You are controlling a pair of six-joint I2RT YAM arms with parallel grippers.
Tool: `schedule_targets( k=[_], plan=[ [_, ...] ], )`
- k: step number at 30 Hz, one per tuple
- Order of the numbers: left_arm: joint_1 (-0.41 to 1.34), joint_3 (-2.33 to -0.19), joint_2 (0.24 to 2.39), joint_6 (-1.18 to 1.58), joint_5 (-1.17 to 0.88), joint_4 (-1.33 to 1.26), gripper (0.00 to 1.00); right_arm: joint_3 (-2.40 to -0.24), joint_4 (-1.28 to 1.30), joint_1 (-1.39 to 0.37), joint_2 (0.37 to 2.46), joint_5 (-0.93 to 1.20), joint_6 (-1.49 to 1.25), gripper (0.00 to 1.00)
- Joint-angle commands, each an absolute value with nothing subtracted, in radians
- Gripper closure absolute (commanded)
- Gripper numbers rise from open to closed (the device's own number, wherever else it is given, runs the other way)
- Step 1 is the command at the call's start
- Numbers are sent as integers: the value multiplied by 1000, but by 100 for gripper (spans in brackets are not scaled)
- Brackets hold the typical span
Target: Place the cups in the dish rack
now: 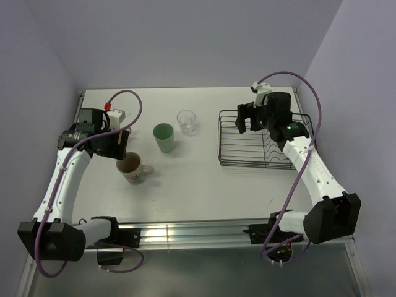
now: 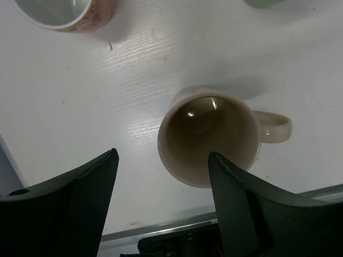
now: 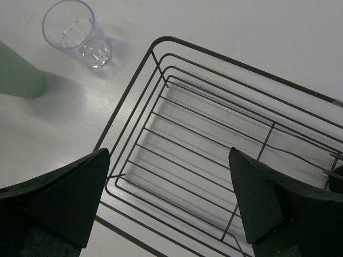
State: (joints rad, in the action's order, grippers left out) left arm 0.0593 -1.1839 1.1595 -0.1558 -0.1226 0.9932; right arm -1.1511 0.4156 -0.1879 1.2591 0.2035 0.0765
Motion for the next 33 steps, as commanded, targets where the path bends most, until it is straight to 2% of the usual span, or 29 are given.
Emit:
schedule_targets(
  k=[1,12,22,33],
  plan=[
    [55,-1178,1190,-106,-28,1006,25,-1146,377,-196,1223,204,61,0],
    [54,-1147,1298,-69,-55,960,26,-1163,391,-196,1233,235,40,0],
    [54,-1123,1440,-100,-121,927,30,-1184,405,-196,1249,232,37,0],
    [55,-1072,1486,-114,-182,854,45,-1190,405,-196,1259,230,37,0]
  ],
)
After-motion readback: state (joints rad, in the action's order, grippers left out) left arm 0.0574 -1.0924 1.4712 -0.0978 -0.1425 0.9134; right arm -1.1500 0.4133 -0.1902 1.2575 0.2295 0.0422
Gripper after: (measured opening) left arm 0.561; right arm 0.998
